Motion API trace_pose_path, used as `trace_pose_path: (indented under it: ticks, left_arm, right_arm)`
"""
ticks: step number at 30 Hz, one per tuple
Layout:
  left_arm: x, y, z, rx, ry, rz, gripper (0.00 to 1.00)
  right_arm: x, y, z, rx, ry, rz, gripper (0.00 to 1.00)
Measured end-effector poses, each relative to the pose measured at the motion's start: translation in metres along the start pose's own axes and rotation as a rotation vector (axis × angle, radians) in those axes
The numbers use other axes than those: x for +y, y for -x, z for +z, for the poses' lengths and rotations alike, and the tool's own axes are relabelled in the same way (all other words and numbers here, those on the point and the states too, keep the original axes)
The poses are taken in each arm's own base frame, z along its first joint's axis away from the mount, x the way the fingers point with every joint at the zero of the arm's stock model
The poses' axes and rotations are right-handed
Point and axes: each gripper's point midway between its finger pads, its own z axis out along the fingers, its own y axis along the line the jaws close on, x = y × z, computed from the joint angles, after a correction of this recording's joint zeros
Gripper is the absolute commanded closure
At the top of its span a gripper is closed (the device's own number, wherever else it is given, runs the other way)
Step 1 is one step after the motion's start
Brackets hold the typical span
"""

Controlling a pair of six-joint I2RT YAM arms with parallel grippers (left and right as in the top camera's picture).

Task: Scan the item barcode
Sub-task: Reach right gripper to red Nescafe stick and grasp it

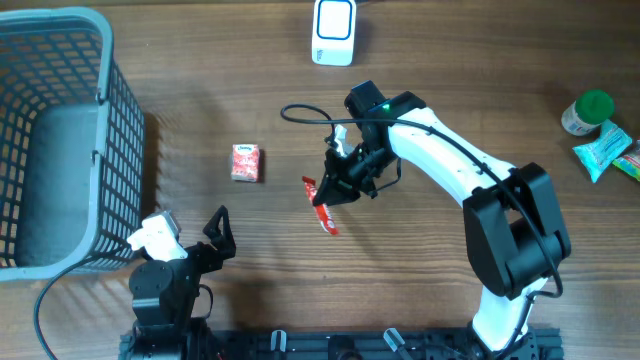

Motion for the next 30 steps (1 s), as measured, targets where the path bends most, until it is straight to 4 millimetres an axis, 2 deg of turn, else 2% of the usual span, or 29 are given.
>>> trace_pose_path:
  ticks: [6, 13, 16, 19, 20, 22, 23, 24, 26, 30]
  left_arm:
    - [0.0, 0.0, 0.0, 0.0, 0.0, 0.0, 0.0]
    - [0.0, 0.0, 0.0, 0.0, 0.0, 0.0, 0.0]
    - [0.0, 0.0, 0.0, 0.0, 0.0, 0.0, 0.0]
    - [0.0, 0.0, 0.0, 0.0, 0.0, 0.0, 0.0]
    - [0.0, 0.0, 0.0, 0.0, 0.0, 0.0, 0.0]
    - [0.0, 0.0, 0.0, 0.0, 0.0, 0.0, 0.0]
    - [0.0, 0.0, 0.0, 0.0, 0.0, 0.0, 0.0]
    - [0.0, 0.0, 0.0, -0.001, 0.0, 0.0, 0.0]
    - [0.0, 0.0, 0.0, 0.0, 0.0, 0.0, 0.0]
    - [0.0, 0.0, 0.0, 0.0, 0.0, 0.0, 0.0]
  right_arm:
    - [0.015, -0.009, -0.001, 0.061, 0.083, 0.231, 0.95]
    - [0.03, -0.014, -0.003, 0.118, 0.157, 0.319, 0.95]
    - [0.026, 0.0, -0.002, 0.047, 0.129, 0.26, 0.95]
    - [0.005, 0.024, 0.0, -0.097, 0.004, 0.173, 0.95]
    - [-0.015, 0.04, -0.004, -0.194, -0.109, 0.136, 0.89]
    - [-0.036, 0.056, -0.012, -0.296, -0.239, 0.102, 0.53]
    - [-0.045, 0.062, -0.016, -0.336, -0.292, 0.089, 0.09]
    - [-0.056, 0.071, -0.024, -0.392, -0.371, 0.061, 0.0]
    - [-0.066, 0.08, -0.033, -0.444, -0.453, 0.011, 0.0]
    - [-0.072, 0.088, -0.041, -0.469, -0.529, -0.088, 0.0]
